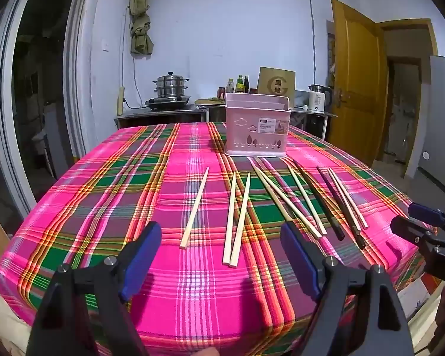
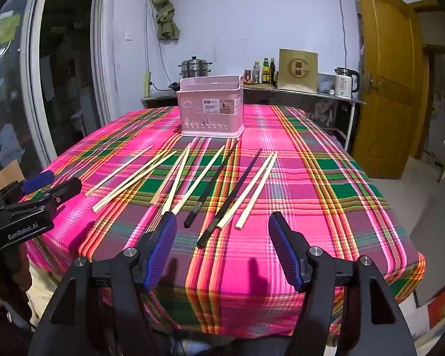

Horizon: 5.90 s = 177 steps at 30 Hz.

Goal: Organize utensils

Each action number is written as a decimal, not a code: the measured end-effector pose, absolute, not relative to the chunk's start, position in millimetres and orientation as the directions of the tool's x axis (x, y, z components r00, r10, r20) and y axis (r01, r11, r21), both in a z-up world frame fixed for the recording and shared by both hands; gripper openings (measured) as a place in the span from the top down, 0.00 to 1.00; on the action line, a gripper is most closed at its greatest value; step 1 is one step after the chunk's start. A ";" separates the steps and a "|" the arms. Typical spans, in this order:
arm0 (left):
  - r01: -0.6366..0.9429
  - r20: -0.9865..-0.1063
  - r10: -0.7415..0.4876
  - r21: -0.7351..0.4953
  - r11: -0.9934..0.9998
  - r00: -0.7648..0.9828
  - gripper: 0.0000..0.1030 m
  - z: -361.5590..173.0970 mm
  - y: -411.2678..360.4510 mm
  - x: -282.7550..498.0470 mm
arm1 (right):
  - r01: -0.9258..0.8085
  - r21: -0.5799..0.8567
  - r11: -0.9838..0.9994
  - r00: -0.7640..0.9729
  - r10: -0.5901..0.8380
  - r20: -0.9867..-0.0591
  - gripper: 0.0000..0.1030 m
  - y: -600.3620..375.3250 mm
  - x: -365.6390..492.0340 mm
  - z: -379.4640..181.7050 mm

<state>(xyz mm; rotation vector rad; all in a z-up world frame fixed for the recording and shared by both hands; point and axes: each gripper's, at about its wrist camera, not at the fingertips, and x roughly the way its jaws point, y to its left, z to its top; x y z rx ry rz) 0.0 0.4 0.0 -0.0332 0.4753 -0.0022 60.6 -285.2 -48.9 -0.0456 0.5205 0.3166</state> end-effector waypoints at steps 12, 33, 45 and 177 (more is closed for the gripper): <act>-0.011 -0.455 0.001 -0.020 1.000 0.890 0.18 8.4 -4.0 3.5 | -0.307 0.041 0.951 0.822 0.286 -0.493 0.37 -288.1 60.3 -48.6; 0.001 -0.448 -0.013 -0.026 1.000 0.894 0.18 8.1 -5.3 -6.9 | -0.306 0.038 0.951 0.824 0.284 -0.491 0.37 -289.1 60.9 -45.9; 0.011 -0.449 -0.022 -0.027 1.000 0.893 0.18 8.0 -8.8 -7.9 | -0.306 0.036 0.952 0.825 0.283 -0.489 0.37 -288.6 60.2 -45.4; 0.192 -0.793 -0.119 -0.002 0.981 0.597 0.94 -1.6 21.2 215.1 | -0.397 0.173 0.902 0.542 0.382 -0.749 0.93 -201.8 295.2 -39.2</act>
